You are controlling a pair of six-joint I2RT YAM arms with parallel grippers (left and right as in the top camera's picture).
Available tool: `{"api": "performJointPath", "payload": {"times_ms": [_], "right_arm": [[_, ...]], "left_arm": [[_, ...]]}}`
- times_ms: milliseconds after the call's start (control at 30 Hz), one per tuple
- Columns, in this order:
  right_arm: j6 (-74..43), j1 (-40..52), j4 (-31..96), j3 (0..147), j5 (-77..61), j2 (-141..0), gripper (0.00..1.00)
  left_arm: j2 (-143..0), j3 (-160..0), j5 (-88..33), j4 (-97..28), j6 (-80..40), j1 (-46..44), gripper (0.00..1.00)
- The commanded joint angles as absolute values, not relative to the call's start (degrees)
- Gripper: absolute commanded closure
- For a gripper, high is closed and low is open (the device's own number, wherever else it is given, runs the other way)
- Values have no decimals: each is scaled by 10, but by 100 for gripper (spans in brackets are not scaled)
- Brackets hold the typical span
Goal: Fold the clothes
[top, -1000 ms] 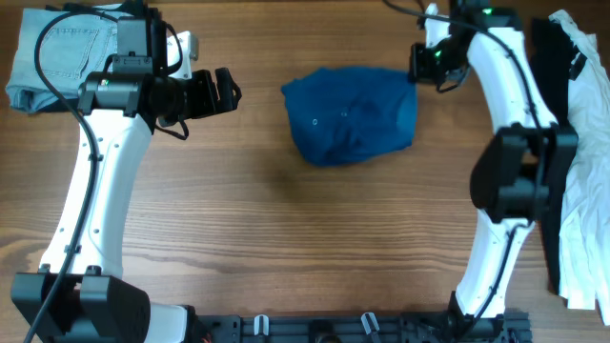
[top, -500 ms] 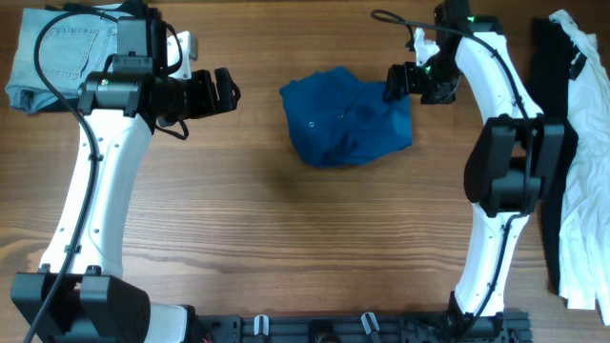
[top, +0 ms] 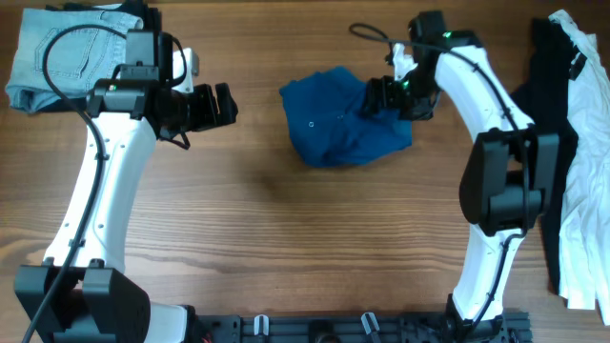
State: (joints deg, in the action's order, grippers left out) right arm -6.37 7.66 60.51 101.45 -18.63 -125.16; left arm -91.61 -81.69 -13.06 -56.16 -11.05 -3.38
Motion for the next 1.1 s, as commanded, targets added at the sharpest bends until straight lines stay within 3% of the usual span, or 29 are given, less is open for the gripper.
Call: {"api": "performJointPath", "payload": {"times_ms": [0, 267, 500, 800, 1067], "right_arm": [[-131, 92, 564, 966, -191, -1254, 7], [-244, 184, 453, 881, -206, -1254, 7], [-255, 246, 412, 898, -219, -1250, 5], [-240, 91, 418, 964, -240, -1125, 1], [-193, -34, 457, 964, -242, -1083, 2]], "left_arm": [[-920, -804, -115, -566, -108, -36, 0], [-920, -804, -89, -565, -108, -34, 0], [-920, -804, -89, -573, -108, -34, 0], [-920, -790, -154, -568, -108, -40, 0], [-949, -705, -227, -394, -94, -120, 0]]}}
